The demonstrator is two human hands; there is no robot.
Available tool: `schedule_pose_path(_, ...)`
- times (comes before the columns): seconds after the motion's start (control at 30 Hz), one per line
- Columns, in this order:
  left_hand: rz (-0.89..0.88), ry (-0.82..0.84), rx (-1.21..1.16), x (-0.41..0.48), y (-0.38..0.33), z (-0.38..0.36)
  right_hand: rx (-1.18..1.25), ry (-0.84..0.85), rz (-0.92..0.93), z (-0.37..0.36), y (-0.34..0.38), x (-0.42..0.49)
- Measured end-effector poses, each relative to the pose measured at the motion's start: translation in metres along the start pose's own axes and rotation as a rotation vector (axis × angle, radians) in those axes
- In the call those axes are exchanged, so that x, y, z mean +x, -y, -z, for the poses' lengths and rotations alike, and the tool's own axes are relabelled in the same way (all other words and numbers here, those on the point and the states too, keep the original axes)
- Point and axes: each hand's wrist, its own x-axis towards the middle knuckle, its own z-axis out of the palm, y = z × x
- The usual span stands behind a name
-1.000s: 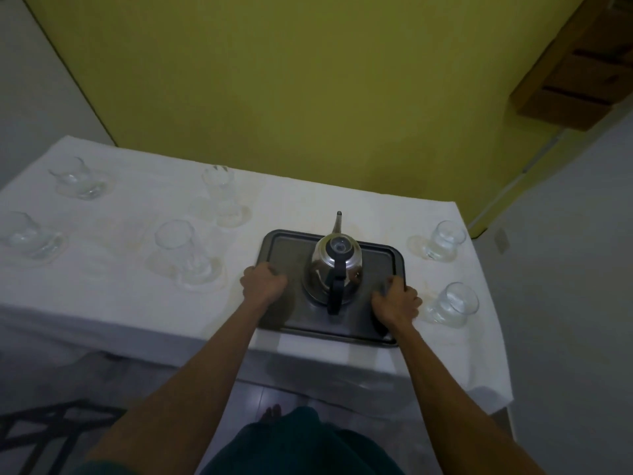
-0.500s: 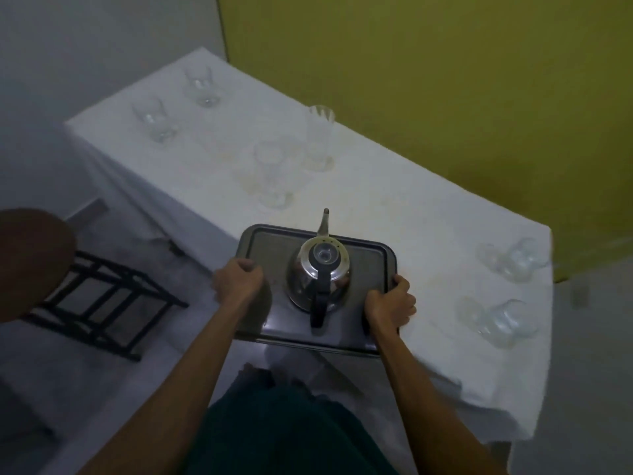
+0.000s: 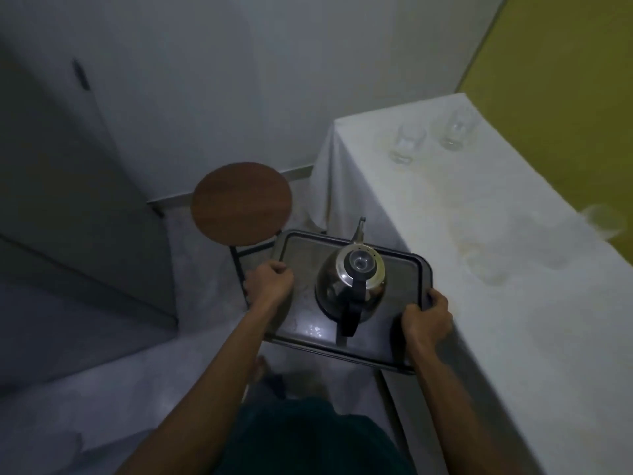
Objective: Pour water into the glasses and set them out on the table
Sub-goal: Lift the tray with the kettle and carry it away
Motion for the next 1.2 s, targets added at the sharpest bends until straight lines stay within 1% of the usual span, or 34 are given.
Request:
schedule_pose_path(0.13, 0.039, -0.059, -0.024, 0.059, 0.006, 0.065, 0.087, 0.074, 0.031, -0.084, 0.052, -0.017)
schedule_pose_path(0.3, 0.11, -0.127, -0.026, 0.123, 0.015, 0.116, 0.142, 0.172, 0.027, -0.154, 0.118, -0.028)
schedule_pose_path(0.4, 0.154, -0.147, -0.079, 0.152, 0.013, 0.135, 0.139, 0.244, 0.021, -0.189, 0.151, -0.024)
schedule_pose_path(0.53, 0.233, -0.196, -0.143, 0.195, 0.012, 0.143, 0.14, 0.311, -0.017, -0.238, 0.19, -0.007)
schedule_pose_path(0.7, 0.31, -0.217, -0.151, 0.242, 0.014, 0.145, 0.158, 0.395, -0.117, -0.287, 0.226, 0.022)
schedule_pose_path(0.83, 0.376, -0.214, -0.185, 0.275, 0.011, 0.142, 0.126, 0.457, -0.112, -0.325, 0.25, 0.05)
schedule_pose_path(1.03, 0.454, -0.251, -0.232, 0.307, 0.009, 0.139, 0.018, 0.548, -0.103, -0.358, 0.26, 0.073)
schedule_pose_path(1.2, 0.419, -0.256, -0.193, 0.313, 0.006, 0.14, -0.046, 0.581, -0.074, -0.364, 0.256, 0.079)
